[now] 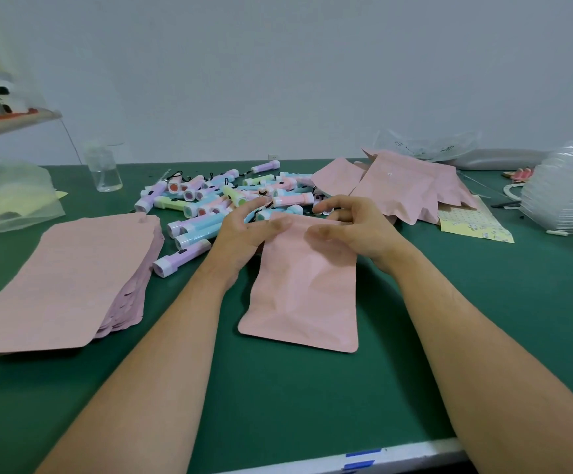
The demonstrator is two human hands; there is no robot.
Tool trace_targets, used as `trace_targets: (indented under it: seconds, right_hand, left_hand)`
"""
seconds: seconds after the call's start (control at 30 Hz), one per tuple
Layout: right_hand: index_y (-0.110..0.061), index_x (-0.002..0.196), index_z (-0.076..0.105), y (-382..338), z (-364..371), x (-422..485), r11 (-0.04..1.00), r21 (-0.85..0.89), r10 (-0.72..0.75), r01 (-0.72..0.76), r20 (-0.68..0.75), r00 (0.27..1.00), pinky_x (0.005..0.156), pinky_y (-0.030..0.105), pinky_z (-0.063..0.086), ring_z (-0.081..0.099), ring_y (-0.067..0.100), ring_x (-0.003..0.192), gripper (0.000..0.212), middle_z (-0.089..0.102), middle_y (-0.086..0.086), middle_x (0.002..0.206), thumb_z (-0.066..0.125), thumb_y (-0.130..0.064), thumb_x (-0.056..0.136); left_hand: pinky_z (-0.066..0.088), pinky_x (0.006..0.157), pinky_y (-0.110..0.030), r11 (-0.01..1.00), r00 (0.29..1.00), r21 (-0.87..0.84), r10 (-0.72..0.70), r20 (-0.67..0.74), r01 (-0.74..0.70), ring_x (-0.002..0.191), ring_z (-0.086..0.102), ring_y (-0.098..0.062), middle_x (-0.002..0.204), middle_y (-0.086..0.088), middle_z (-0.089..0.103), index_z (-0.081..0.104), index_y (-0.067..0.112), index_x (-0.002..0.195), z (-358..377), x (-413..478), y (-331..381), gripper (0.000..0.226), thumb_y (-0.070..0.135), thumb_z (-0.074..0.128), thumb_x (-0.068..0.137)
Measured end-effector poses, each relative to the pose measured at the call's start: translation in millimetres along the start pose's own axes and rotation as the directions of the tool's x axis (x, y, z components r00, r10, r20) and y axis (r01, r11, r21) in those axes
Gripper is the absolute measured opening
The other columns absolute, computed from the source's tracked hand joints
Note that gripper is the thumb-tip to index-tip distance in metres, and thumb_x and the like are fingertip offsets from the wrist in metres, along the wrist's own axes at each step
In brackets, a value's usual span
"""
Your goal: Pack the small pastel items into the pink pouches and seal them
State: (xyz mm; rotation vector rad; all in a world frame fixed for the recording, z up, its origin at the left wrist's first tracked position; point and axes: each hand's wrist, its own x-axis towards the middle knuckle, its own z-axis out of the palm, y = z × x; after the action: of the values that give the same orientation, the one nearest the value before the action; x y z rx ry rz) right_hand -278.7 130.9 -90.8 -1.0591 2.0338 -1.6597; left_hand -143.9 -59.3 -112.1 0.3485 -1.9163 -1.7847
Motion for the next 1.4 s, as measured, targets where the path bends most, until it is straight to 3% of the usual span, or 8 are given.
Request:
trace_targets:
  seconds: [0.13, 0.33, 0.53, 0.7, 0.83, 0.93, 1.3, 1.4]
  right_hand:
    - [-0.025, 0.105, 0.071, -2, 4, 1, 0.999, -0.007, -0.032, 0.032, 0.005, 0.999, 0.063, 0.024, 0.053, 0.068, 0.014, 0.07, 0.036, 0.07, -0.005, 0.072, 0.091, -0.021, 0.076]
    - [-0.021, 0.109, 0.069, -1, 10, 2, 0.999, -0.009, -0.039, 0.039, 0.02, 0.999, 0.069, 0.029, 0.054, 0.069, 0.014, 0.073, 0.036, 0.074, 0.0, 0.077, 0.09, -0.02, 0.079]
    - [-0.01, 0.096, 0.077, 4, 5, -1, 0.997, -0.026, 0.071, -0.069, 0.102, 0.992, 0.068, 0.029, 0.058, 0.075, 0.02, 0.08, 0.036, 0.079, 0.008, 0.093, 0.09, -0.039, 0.078]
    - [0.001, 0.095, 0.077, 8, -2, -5, 0.998, 0.011, 0.063, -0.065, 0.113, 0.992, 0.071, 0.027, 0.057, 0.076, 0.023, 0.082, 0.038, 0.079, 0.013, 0.095, 0.088, -0.033, 0.082]
    - [0.001, 0.095, 0.076, 6, 0, -6, 0.999, -0.036, 0.044, -0.039, 0.144, 0.989, 0.068, 0.022, 0.055, 0.072, 0.018, 0.078, 0.04, 0.078, 0.016, 0.096, 0.086, -0.036, 0.084]
    - [-0.007, 0.096, 0.079, 4, 0, -5, 1.0, -0.018, 0.027, -0.025, 0.156, 0.987, 0.076, 0.035, 0.057, 0.072, 0.024, 0.082, 0.032, 0.075, 0.022, 0.099, 0.082, -0.037, 0.087]
    - [-0.016, 0.066, 0.057, 9, -1, 1, 0.988, -0.144, -0.053, 0.06, 0.055, 0.997, 0.057, 0.024, 0.038, 0.048, 0.012, 0.06, 0.041, 0.046, -0.004, 0.062, 0.081, -0.043, 0.085]
    - [-0.01, 0.062, 0.045, 10, -9, 0, 0.988, -0.133, -0.078, 0.08, 0.019, 0.997, 0.054, 0.018, 0.035, 0.042, 0.011, 0.057, 0.052, 0.04, -0.003, 0.061, 0.081, -0.039, 0.087]
  left_hand:
    - [0.062, 0.079, -0.036, 0.998, 0.998, 0.055, -0.006, 0.064, 0.002, 0.092, 0.08, -0.021, 0.097, -0.007, 0.082, 0.067, 0.032, 0.132, 4, -4, 0, 0.064, 0.037, 0.095, 0.075]
    - [0.063, 0.073, -0.037, 0.998, 0.998, 0.054, -0.034, 0.043, 0.032, 0.09, 0.079, -0.021, 0.095, -0.004, 0.082, 0.059, 0.038, 0.131, 3, -2, -3, 0.057, 0.03, 0.09, 0.083]
    - [0.061, 0.08, -0.042, 0.998, 0.997, 0.052, -0.045, -0.058, 0.048, 0.092, 0.076, -0.026, 0.102, -0.009, 0.076, 0.053, 0.039, 0.131, 2, 0, -5, 0.059, 0.031, 0.089, 0.085]
    - [0.06, 0.072, -0.031, 0.999, 0.999, 0.001, -0.045, -0.001, 0.045, 0.089, 0.079, -0.019, 0.11, -0.007, 0.076, 0.064, 0.037, 0.126, 3, -1, 0, 0.056, 0.035, 0.092, 0.077]
    - [0.059, 0.099, -0.04, 0.997, 0.999, 0.082, -0.014, 0.049, 0.01, 0.113, 0.072, -0.021, 0.132, 0.0, 0.069, 0.076, 0.04, 0.113, 5, -3, 2, 0.054, 0.049, 0.094, 0.063]
    - [0.057, 0.104, -0.045, 0.998, 0.999, 0.064, -0.004, 0.039, 0.001, 0.12, 0.068, -0.021, 0.137, 0.004, 0.064, 0.075, 0.038, 0.114, 5, -3, 1, 0.054, 0.044, 0.095, 0.064]
    - [0.052, 0.109, -0.047, 0.997, 0.996, 0.078, 0.024, -0.087, -0.017, 0.134, 0.055, -0.024, 0.144, 0.005, 0.056, 0.064, 0.043, 0.126, 11, 1, -2, 0.063, 0.039, 0.097, 0.073]
    - [0.061, 0.093, -0.038, 1.0, 0.996, 0.0, -0.014, -0.083, 0.014, 0.118, 0.069, -0.023, 0.13, 0.002, 0.07, 0.07, 0.036, 0.124, 20, 3, 0, 0.056, 0.044, 0.095, 0.074]
